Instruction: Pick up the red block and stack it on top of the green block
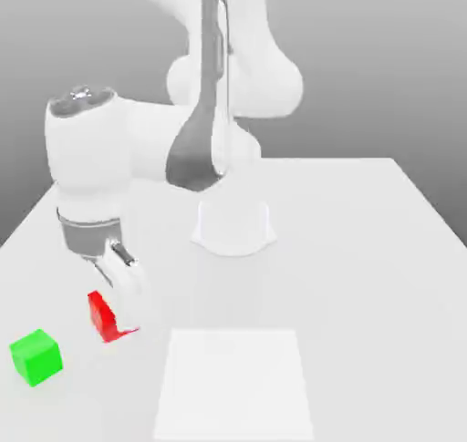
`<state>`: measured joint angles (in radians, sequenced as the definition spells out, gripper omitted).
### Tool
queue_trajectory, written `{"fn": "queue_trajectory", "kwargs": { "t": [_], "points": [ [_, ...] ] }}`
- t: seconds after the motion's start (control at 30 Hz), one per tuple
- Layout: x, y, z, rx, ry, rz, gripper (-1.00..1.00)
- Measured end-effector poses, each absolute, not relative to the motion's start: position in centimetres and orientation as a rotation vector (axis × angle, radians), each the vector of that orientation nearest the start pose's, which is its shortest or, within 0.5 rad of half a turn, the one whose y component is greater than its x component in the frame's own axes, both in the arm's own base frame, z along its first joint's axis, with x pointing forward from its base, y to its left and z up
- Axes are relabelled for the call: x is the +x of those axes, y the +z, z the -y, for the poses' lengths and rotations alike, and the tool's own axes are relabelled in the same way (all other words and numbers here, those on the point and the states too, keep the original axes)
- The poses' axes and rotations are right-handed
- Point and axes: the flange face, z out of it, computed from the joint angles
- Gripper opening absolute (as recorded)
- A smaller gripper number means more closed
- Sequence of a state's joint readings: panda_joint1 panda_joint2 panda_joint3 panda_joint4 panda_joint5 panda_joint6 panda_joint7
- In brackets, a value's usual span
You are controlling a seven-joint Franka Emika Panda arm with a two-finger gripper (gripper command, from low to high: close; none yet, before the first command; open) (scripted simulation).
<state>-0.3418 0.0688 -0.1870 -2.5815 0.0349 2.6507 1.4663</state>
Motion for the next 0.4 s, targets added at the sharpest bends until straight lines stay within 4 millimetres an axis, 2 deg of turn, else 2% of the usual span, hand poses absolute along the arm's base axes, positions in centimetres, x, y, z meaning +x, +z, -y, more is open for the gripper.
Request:
{"fn": "queue_trajectory", "kwargs": {
  "t": [0.1, 0.17, 0.23, 0.27, 0.4],
  "points": [
    [37.3, 24.3, 27.9, -1.358, -0.001, -2.830, -1.00],
    [37.3, 22.7, 28.9, -1.299, -0.002, -2.859, -1.00],
    [37.3, 20.3, 29.1, -1.285, -0.002, -2.865, -1.00],
    [37.2, 19.0, 29.1, -1.283, -0.002, -2.866, 1.00],
    [37.2, 19.0, 29.1, -1.283, -0.002, -2.866, 1.00]
  ]
}}
